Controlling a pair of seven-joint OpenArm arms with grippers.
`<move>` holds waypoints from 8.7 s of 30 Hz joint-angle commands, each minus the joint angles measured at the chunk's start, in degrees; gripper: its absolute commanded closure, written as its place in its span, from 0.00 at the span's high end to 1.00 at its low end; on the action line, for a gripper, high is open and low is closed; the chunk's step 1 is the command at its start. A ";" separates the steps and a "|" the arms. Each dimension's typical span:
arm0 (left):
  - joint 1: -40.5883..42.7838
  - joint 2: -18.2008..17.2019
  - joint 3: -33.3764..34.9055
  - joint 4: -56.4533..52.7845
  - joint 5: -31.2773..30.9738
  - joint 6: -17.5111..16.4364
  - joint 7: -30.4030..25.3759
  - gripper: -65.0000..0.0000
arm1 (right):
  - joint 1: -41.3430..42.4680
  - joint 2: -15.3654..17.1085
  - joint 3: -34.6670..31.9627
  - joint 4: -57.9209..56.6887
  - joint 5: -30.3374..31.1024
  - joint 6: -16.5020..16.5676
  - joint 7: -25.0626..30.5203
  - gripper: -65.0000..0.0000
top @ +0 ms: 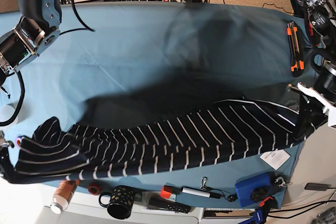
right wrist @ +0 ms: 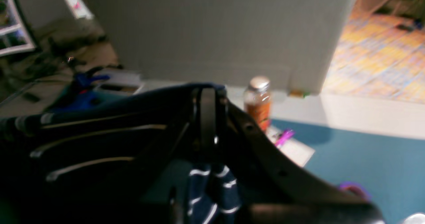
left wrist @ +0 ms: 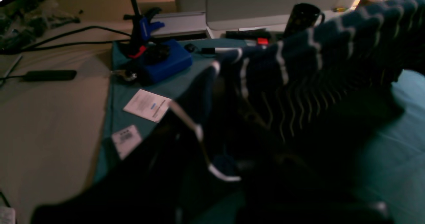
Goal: Layout the t-shirt on the table in an organized manner, then fold the t-shirt properly
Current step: 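Lift the shirt with both grippers and raise it above the table, then lay the lifted shirt down flat, drawing both grippers apart, then release the shirt with the right gripper and pull its corner outward, then regrasp the shirt corners with both grippers and stretch them apart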
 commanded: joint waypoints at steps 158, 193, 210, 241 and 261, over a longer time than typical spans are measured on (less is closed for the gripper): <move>16.37 -16.61 1.05 -33.83 -32.50 -7.08 32.06 0.32 | -77.61 -4.74 7.23 26.99 -3.74 -5.64 -6.81 0.33; 7.89 -17.81 1.07 -26.45 -32.04 -7.17 32.06 0.32 | -38.23 -4.44 -1.31 -2.47 -24.44 -8.70 9.84 0.33; 7.78 -17.25 1.07 -26.45 -32.04 -7.17 32.06 0.32 | -43.54 -4.48 1.73 3.32 -25.70 -13.53 4.28 0.00; 7.78 -12.44 1.07 -26.45 -32.04 -7.17 32.06 0.32 | -48.83 -1.66 16.87 3.43 -17.81 -6.54 7.96 0.24; 25.29 -7.39 -0.92 -3.69 -16.04 -4.55 29.03 0.32 | -48.52 -0.72 16.94 3.43 -6.32 -2.51 1.29 0.24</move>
